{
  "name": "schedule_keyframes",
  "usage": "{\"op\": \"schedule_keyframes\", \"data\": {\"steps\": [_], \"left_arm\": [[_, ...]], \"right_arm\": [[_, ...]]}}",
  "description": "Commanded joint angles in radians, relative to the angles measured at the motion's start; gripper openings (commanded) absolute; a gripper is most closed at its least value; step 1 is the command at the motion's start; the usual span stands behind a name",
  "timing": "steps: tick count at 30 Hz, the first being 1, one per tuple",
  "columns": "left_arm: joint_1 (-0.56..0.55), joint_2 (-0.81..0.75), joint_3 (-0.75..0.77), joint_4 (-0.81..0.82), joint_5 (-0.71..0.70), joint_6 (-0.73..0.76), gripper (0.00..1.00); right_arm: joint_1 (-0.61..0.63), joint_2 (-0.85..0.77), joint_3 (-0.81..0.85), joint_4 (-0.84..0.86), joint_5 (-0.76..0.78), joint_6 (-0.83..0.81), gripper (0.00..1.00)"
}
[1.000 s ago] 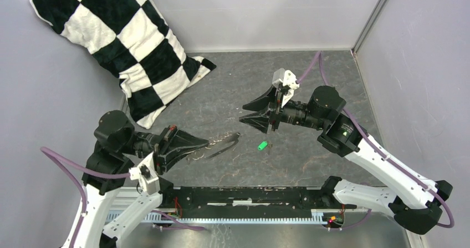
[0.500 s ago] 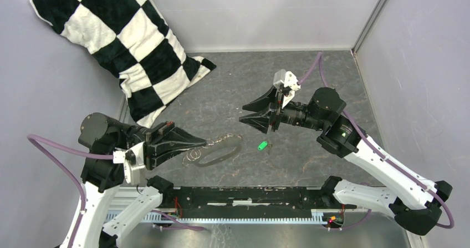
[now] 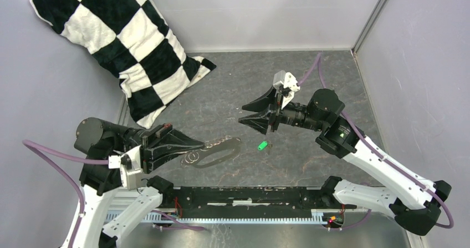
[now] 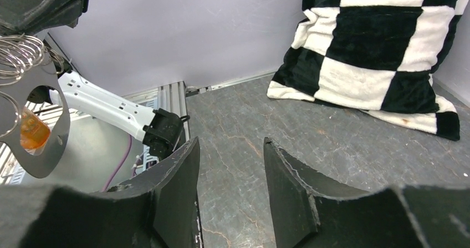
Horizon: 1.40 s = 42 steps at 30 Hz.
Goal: Put the keys on the keyring
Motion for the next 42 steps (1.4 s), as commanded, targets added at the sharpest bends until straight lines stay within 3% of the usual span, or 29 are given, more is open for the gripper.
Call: {"op": "schedule_keyframes", "data": {"steps": [1,8,13,17,25,33,42], "left_arm": [[-0.003,-0.007,-0.003,-0.028,-0.001,0.059,0.02],[-0.003,0.1,0.038,-0.352,-0.175,0.041,0.02],[-0.003,0.142,-0.035,-0.362,-0.355,-0.107,0.02],[-0.003,0.126,-0.13,-0.358,-0.432,-0.138,0.02],[-0.003,0.109,-0.325,-0.303,-0.569,-0.16,0.02],[-0.003,0.104,-0.371,-0.258,-0.617,-0.226,0.02],[-0.003,0.099,-0.397,-0.216,-0.707,-0.387,0.02]], "right_arm": [[-0.005,-0.027,-0.004,0.037,0.029,0.001,0.54],[-0.007,-0.025,0.008,-0.058,0.159,-0.045,0.56],[-0.015,-0.021,-0.038,-0.162,0.363,-0.08,0.64],[-0.025,-0.021,-0.136,-0.216,0.555,-0.059,0.74],[-0.036,0.025,-0.518,-0.097,0.709,0.051,0.71],[-0.099,0.143,-0.722,0.195,0.634,0.1,0.56],[-0.177,0.224,-0.778,0.419,0.531,0.137,0.47]]}}
